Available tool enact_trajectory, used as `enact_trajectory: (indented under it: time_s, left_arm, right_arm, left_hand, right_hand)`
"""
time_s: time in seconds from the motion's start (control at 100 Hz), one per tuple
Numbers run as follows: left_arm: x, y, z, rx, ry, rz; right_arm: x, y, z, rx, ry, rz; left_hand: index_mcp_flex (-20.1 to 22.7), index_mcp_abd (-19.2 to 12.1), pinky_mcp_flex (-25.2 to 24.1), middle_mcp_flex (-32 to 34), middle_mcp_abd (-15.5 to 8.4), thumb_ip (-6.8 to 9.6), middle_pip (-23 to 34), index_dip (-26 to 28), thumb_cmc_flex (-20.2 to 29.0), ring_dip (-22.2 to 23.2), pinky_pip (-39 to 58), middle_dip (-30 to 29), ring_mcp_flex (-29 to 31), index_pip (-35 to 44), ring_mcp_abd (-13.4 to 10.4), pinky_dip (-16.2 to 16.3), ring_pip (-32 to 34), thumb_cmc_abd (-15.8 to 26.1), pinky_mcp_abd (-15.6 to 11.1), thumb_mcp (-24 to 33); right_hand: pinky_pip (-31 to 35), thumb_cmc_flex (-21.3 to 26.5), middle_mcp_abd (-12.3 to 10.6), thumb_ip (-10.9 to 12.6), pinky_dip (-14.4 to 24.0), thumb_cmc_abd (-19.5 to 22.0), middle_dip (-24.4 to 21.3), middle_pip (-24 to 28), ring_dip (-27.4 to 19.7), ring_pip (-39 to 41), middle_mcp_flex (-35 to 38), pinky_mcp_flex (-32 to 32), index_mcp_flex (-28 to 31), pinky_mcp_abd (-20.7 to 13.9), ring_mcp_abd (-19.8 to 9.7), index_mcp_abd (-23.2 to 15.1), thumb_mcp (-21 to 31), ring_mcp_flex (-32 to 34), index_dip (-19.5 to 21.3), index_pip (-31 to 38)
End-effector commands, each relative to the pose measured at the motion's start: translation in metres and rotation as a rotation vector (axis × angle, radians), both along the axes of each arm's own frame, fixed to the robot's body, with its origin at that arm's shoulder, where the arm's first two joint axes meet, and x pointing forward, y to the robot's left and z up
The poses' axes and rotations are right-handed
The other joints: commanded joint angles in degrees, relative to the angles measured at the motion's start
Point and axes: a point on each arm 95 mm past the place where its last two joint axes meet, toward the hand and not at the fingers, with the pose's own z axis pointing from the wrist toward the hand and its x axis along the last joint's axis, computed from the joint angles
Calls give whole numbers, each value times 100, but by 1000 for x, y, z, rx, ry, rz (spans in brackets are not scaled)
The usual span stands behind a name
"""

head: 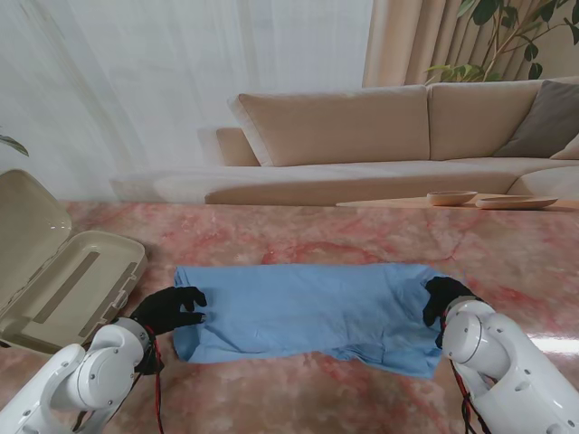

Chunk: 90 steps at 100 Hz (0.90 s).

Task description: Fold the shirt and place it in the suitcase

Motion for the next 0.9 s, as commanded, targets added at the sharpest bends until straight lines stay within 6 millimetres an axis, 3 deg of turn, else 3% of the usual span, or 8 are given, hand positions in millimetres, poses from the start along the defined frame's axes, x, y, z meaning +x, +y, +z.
enact_trajectory:
  time_s: [0.0, 0.12, 0.23, 0.36, 0.53, 0.89]
  left_arm:
    - [-3, -1, -5, -1, 13, 2]
    - [-3, -1, -6, -3, 14, 2]
    - [-3, -1, -6, -6, 13, 3]
    - [-3, -2, -5, -9, 6, 2]
    - [-3, -3, -2, -18, -9, 3]
    - [-8, -2, 2, -33, -16, -1]
  right_arm:
    - [-13, 0, -24, 23, 77, -12]
    - [-14, -2, -24, 42, 45, -31]
    - [-15, -5, -23, 71, 2, -52]
    - [-17, -7, -19, 103, -56, -75]
    - [-19, -9, -11, 118, -142, -92]
    - [-16, -15, 22, 124, -261, -89]
  left_hand:
    - [149, 90, -56, -44, 53, 118, 15, 6, 145, -56, -12, 71, -114, -88, 182, -51, -102, 180, 144, -208]
    - [151, 99, -56, -41, 49, 119, 19, 4, 149, -55, -12, 73, -114, -90, 184, -51, -99, 183, 144, -205]
    - [151, 93, -56, -43, 52, 118, 21, 7, 149, -55, -12, 76, -115, -87, 183, -51, -98, 182, 144, -205]
    - [155, 93, -56, -38, 48, 117, 24, 10, 145, -54, -12, 75, -113, -80, 184, -51, -97, 183, 144, -207]
    - [160, 87, -56, -19, 40, 117, 40, 11, 145, -53, -12, 94, -93, -72, 188, -51, -88, 185, 144, -206]
    - [171, 90, -52, -20, 58, 117, 20, -1, 134, -57, -14, 61, -96, -74, 197, -52, -91, 197, 146, -210]
  right_hand:
    - [294, 471, -623, 3, 208, -358, -82, -40, 218, 211, 400, 204, 53, -406, 107, -209, 482, 288, 163, 582]
    - [344, 642, -713, 133, 382, -600, 97, 120, 569, 438, 569, 334, 14, -350, 5, -293, 947, 372, 84, 1193]
    - [548, 674, -794, 301, -92, -870, 423, 140, 956, 602, 700, 327, -4, -325, -144, -367, 1420, 433, -15, 1571]
    - [768, 704, -979, 480, -234, -1084, 587, 244, 1174, 766, 912, 354, 117, -302, -193, -541, 1774, 502, 58, 1957]
    - [931, 802, -1264, 456, -141, -1290, 765, 348, 1334, 912, 1313, 442, 417, -240, -152, -858, 2072, 577, 176, 2430]
    - [981, 834, -1243, 432, -25, -1397, 898, 389, 1435, 1013, 1410, 495, 443, -243, -158, -885, 2272, 596, 194, 2588]
